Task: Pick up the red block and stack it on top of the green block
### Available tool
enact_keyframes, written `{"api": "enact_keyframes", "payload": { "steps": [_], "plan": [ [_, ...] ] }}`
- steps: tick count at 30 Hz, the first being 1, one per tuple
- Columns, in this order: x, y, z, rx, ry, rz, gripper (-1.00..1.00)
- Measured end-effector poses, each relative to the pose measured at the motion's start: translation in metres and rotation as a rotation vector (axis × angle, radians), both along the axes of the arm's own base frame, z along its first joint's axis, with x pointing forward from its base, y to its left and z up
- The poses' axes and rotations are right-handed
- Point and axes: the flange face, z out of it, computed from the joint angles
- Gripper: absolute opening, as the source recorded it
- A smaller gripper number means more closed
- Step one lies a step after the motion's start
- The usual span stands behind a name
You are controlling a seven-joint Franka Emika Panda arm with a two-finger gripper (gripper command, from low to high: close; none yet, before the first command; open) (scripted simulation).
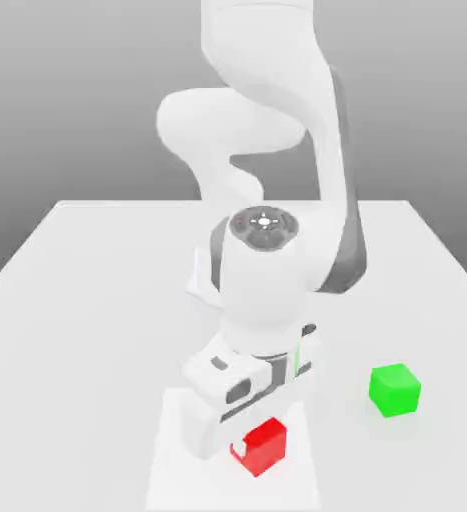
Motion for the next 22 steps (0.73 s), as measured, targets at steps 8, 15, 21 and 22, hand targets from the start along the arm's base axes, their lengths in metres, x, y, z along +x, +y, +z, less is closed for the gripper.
{"api": "enact_keyframes", "payload": {
  "steps": [8, 15, 21, 22],
  "plan": [
    [-0.032, 0.098, 0.067, 0.013, 0.005, 0.285, -1.00],
    [-0.108, 0.204, 0.070, 0.002, 0.002, 0.687, -1.00],
    [-0.109, 0.203, 0.031, 0.000, 0.001, 0.688, 1.00],
    [-0.109, 0.203, 0.031, 0.000, 0.001, 0.688, 1.00]
  ]
}}
